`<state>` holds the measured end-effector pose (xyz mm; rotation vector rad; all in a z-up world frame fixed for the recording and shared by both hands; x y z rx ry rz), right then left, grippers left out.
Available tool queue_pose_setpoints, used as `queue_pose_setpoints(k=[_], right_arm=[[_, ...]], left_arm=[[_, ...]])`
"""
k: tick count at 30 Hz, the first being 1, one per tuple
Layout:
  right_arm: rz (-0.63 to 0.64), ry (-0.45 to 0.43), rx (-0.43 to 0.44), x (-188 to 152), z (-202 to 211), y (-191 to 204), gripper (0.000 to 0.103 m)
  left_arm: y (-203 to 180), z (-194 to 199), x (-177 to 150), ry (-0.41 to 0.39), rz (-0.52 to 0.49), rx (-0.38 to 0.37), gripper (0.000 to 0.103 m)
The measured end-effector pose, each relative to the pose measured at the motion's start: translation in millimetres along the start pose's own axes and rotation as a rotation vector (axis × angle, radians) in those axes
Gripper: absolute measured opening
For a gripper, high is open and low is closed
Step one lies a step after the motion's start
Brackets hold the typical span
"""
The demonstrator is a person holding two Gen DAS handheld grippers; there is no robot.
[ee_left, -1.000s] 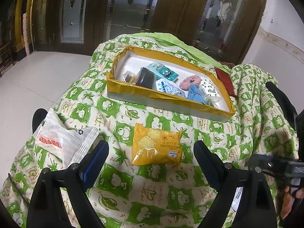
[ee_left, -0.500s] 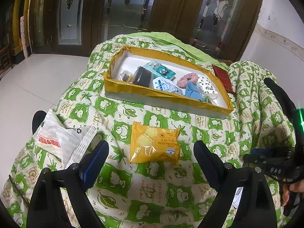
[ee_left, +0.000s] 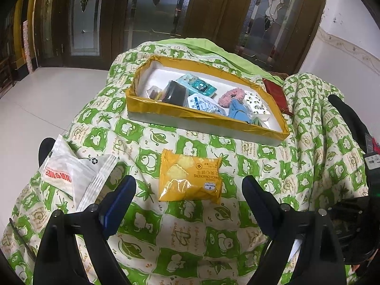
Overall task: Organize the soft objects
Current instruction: 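Grasp the yellow snack packet with left gripper while right grasps white paper packet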
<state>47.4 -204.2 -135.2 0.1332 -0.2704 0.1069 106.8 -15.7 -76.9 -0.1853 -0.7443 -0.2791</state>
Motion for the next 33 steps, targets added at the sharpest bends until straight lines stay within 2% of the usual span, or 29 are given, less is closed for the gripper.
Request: queue_pose_setpoints(k=[3, 8, 13, 18, 23, 26, 27, 28, 29, 30, 32, 33], right_arm=[[0.02, 0.005, 0.01, -4.2, -3.3, 10.5, 0.047], [0.002, -0.001, 0.083, -3.6, 0.0, 20.1, 0.055], [-0.021, -0.005, 0.14, 3.3, 0.1, 24.4, 0.071], [-0.019, 0.004, 0.139, 6.1, -11.3, 31.9, 0.073], [-0.024, 0.006, 0.138, 10.9, -21.9, 37.6, 0.073], [-0.033, -0.003, 0.132, 14.6, -26.0, 37.5, 0.066], [-0.036, -0.006, 0.134, 15.4, -26.4, 37.5, 0.061], [-0.04, -0.012, 0.14, 16.0, -25.8, 37.4, 0.057], [-0.043, -0.015, 0.148, 16.3, -25.1, 37.4, 0.049], [-0.045, -0.018, 0.151, 16.8, -24.7, 37.6, 0.048], [-0.044, -0.026, 0.161, 15.9, -22.5, 37.9, 0.036], [-0.043, -0.033, 0.164, 16.0, -21.3, 38.3, 0.034]], left_arm=[[-2.2, -1.9, -1.1, 0.008, -0.006, 0.001, 0.09], [-2.0, -5.6, -2.3, 0.022, -0.012, 0.007, 0.09], [0.2, -13.7, -1.7, 0.042, -0.014, 0.029, 0.09], [-0.6, -33.1, -0.6, 0.093, -0.051, 0.07, 0.09], [-0.1, -49.3, -0.4, 0.128, -0.061, 0.078, 0.09], [-3.4, -59.0, -2.3, 0.149, -0.078, 0.072, 0.09], [-5.7, -61.7, -3.0, 0.154, -0.089, 0.065, 0.09], [-8.5, -63.7, -3.4, 0.156, -0.098, 0.055, 0.082], [-13.0, -65.3, -4.7, 0.161, -0.107, 0.026, 0.066], [-15.9, -66.6, -5.8, 0.167, -0.112, 0.008, 0.059], [-22.9, -67.3, -8.1, 0.174, -0.136, -0.012, 0.034], [-26.4, -67.2, -9.6, 0.178, -0.151, -0.018, 0.033]])
Point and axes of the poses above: each gripper's, at about its wrist camera, not at the fingertips, and z roughly against the way its jaws point, y to its left, x to its top, the point moved 7 cm from there along -z, roughly the way its jaws point, and after that the axes turned 12 degrees about -z, right-handed, at the moved point
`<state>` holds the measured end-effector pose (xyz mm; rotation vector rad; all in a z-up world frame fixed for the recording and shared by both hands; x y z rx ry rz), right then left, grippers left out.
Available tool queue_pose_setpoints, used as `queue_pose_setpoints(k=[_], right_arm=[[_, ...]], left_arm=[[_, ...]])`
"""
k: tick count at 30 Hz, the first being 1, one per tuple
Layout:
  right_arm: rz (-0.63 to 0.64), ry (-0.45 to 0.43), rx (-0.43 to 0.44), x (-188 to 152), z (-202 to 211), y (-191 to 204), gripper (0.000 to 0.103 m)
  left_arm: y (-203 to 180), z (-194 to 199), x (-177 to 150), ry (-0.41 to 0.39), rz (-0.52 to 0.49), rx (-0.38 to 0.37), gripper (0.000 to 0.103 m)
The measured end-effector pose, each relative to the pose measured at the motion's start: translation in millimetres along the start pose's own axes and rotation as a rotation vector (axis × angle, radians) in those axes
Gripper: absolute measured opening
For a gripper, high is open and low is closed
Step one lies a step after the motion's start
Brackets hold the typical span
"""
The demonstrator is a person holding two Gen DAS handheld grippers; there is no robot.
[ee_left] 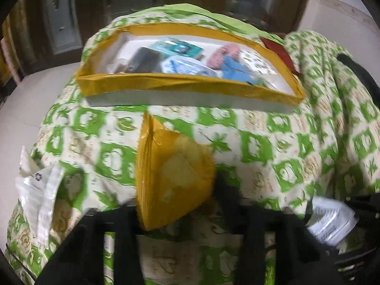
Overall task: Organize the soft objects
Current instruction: 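Grasp the yellow snack packet with left gripper while right grasps white paper packet, then lift the yellow packet with left gripper while right carries white paper packet over tray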
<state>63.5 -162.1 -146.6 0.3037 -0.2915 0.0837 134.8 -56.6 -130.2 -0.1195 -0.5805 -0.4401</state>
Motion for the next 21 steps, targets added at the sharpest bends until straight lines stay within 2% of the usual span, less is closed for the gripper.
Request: queue_pose_setpoints(k=[4, 12, 14, 21], right_arm=[[-0.009, -0.034, 0.02, 0.2, 9.9, -1.3, 0.032], [-0.055, -0.141, 0.054, 10.2, 36.2, -13.4, 0.03], [-0.06, -0.17, 0.042, 13.6, 41.8, -17.5, 0.03], [-0.059, -0.245, -0.006, 21.3, 55.5, -20.6, 0.03]], left_arm=[[-4.2, 5.8, -3.0, -0.012, -0.003, -0.005, 0.028], [2.6, 24.4, -5.2, -0.068, 0.095, -0.089, 0.027], [1.4, 29.7, -5.4, -0.083, 0.107, -0.104, 0.027], [-0.7, 31.9, -4.1, -0.088, 0.097, -0.082, 0.027]])
Point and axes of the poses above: each gripper's, at about its wrist camera, not at the fingertips, and z roughly against the way its jaws point, y to its left, x to its top, the point moved 7 cm from there along -z, roughly the way its jaws point, and after that the axes turned 12 degrees about -z, right-handed, at the moved point
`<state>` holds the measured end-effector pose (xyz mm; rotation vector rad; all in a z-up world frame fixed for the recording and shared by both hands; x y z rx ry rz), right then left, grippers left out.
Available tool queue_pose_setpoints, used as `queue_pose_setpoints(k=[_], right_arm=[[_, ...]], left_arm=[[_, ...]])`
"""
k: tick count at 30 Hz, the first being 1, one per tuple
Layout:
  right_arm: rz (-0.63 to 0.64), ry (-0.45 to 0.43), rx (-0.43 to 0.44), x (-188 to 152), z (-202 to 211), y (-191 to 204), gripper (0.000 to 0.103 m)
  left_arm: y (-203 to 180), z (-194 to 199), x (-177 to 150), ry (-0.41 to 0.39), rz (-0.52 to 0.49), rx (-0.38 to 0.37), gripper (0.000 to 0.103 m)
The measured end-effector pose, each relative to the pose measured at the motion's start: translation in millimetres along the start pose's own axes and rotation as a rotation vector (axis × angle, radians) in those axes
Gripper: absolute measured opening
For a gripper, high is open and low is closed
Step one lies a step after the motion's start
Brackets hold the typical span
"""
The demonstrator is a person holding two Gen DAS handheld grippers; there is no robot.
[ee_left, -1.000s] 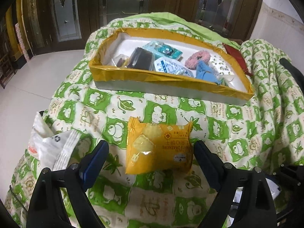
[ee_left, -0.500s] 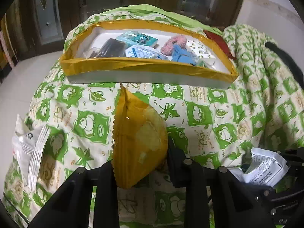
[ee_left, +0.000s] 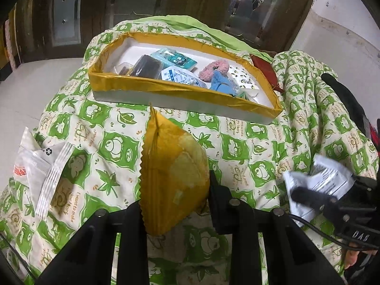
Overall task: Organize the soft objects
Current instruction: 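Lift the yellow packet with left gripper while right carries white paper packet over tray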
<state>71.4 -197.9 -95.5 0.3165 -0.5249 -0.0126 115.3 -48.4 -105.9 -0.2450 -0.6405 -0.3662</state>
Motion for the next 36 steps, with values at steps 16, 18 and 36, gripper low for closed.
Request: queue_pose_setpoints(k=[16, 18, 36], right_arm=[[-0.013, -0.074, -0.017, 38.4, 19.1, -10.3, 0.03], [-0.014, -0.082, -0.017, 44.5, 21.0, -12.1, 0.03], [-0.08, -0.072, 0.015, 62.9, 14.0, -23.5, 0.03]], left_arm=[[1.8, 5.2, 5.9, -0.012, -0.047, 0.067, 0.027], [1.9, 6.2, 7.5, -0.015, -0.052, 0.072, 0.027], [10.3, 13.8, 22.9, -0.048, -0.042, 0.083, 0.027]])
Point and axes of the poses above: each gripper's, at about its wrist camera, not at the fingertips, and z roughly against the way its jaws point, y to its left, x to its top, the point moved 7 cm from there along -z, roughly the way its jaws point, and after that the axes turned 12 degrees about -z, right-handed, at the moved point
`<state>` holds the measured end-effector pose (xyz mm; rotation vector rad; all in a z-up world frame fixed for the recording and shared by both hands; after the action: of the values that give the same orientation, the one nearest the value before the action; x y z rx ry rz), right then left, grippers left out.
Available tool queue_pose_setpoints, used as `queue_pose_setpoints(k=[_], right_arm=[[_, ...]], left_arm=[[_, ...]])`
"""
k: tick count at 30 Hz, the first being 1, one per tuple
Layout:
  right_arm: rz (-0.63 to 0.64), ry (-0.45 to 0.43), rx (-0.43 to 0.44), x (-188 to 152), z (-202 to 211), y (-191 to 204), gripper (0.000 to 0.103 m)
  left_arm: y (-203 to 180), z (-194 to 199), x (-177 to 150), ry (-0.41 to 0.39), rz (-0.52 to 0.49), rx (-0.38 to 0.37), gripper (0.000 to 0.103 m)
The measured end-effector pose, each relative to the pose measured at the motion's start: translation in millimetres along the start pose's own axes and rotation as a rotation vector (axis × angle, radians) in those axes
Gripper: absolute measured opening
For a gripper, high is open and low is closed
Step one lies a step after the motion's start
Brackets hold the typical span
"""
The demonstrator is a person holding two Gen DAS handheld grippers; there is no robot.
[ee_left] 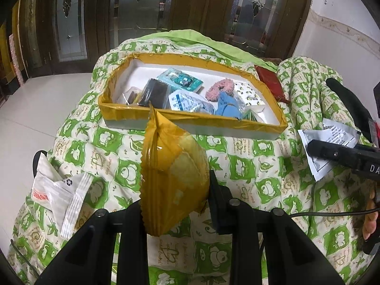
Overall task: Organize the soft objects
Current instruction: 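Lift the yellow packet with left gripper while right carries white paper packet over tray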
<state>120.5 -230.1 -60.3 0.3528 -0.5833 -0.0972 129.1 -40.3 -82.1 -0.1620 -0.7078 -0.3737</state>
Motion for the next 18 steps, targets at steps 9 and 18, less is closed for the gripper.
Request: queue_pose_setpoints(k=[9, 18], right_arm=[[0.006, -0.014, 0.014, 17.8, -1.7, 10.0, 0.03], [0.026, -0.013, 0.026, 27.1, -7.3, 18.8, 0.03]], left_arm=[[6.1, 3.6, 9.2, -0.017, 0.011, 0.004, 0.027], [13.8, 5.8, 21.5, -0.03, 0.02, 0.01, 0.027]])
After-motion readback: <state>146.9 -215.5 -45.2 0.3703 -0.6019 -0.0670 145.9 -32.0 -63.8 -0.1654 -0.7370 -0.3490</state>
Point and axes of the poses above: each gripper's, at about its wrist camera, not at the fingertips, and z roughly against the way its jaws point, y to its left, x to its top, the point moved 7 cm from there along -z, roughly the way its jaws point, and after that the axes turned 12 degrees about -z, right-handed, at the moved point
